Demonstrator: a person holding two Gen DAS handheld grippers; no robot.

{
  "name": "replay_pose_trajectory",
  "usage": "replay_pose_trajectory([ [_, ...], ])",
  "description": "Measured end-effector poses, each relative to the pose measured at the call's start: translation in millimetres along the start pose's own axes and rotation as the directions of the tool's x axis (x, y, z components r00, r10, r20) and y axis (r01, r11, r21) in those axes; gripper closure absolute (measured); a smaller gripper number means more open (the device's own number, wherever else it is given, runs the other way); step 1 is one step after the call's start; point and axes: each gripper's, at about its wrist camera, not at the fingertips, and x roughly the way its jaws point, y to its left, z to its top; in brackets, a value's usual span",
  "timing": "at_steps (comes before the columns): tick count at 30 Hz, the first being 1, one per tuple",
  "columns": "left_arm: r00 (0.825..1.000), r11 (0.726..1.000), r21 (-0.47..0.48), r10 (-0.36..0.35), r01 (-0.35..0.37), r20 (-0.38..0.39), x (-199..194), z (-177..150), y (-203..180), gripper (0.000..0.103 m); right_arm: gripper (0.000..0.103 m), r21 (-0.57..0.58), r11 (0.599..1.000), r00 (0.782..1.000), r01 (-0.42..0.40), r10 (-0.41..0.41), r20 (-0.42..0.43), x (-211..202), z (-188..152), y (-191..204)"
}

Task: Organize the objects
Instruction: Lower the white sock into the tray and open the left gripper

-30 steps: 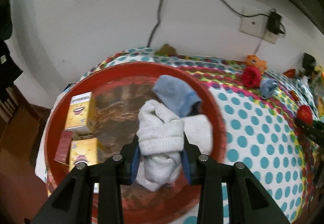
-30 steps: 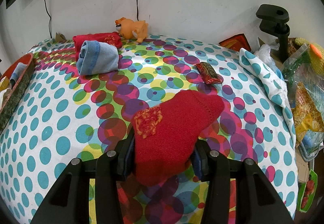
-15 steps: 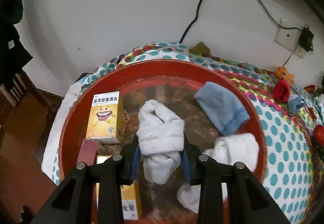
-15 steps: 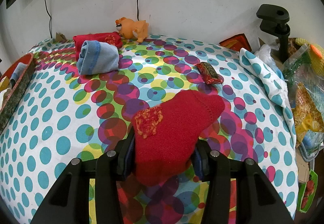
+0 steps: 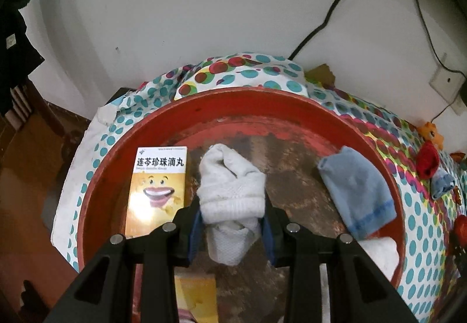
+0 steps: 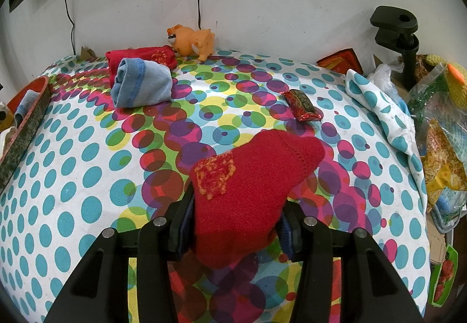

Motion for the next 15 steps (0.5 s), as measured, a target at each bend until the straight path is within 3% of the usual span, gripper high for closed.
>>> replay_pose_trajectory([
  [15, 0.999, 1.0, -0.006, 0.02, -0.02, -0.04, 40.1, 20.4, 5.7, 0.066, 0.054, -0.005, 1.0, 1.0, 0.003, -0.003, -0.002, 0.2, -0.8, 4.5],
])
